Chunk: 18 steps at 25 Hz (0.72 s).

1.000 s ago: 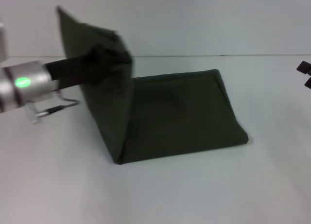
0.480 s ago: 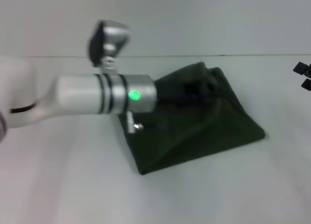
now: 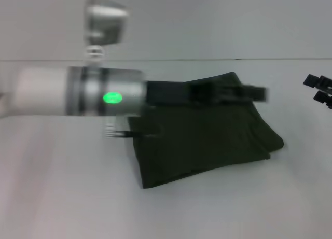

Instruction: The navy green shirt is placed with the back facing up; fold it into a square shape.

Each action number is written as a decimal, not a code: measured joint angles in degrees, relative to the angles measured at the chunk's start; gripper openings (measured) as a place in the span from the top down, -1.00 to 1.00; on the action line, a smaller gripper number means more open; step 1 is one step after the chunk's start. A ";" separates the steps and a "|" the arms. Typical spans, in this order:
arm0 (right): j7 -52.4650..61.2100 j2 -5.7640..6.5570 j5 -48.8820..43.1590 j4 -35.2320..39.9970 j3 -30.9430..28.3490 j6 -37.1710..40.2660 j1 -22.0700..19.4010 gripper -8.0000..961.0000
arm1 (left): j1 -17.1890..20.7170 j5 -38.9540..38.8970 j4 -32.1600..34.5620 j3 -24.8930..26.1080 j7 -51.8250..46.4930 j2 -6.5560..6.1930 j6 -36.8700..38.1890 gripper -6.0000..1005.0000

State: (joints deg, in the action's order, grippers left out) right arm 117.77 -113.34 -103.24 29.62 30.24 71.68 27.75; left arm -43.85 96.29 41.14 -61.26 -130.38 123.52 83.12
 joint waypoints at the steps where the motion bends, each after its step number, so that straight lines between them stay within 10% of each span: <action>1: 0.80 0.34 -1.28 0.13 0.49 0.25 0.51 -0.84 | 2.05 0.02 1.85 2.57 -0.30 -0.18 2.23 0.46; 8: 11.30 5.16 -14.09 0.18 6.82 1.50 7.93 -0.84 | 14.43 -0.10 1.58 15.95 -7.11 -5.76 6.46 -0.41; 11: 16.98 6.43 -21.06 0.21 9.45 1.81 12.85 -0.83 | 17.16 -0.19 1.41 17.93 -6.38 -6.19 7.05 -0.65; 18: 24.31 5.35 -33.70 0.54 12.89 2.54 22.00 -0.82 | 20.16 0.89 1.59 19.95 -4.47 -6.48 7.37 -0.90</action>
State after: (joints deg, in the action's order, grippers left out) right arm 142.07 -107.99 -136.94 30.16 43.14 74.23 49.75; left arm -23.69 97.19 42.73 -41.30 -134.86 117.04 90.48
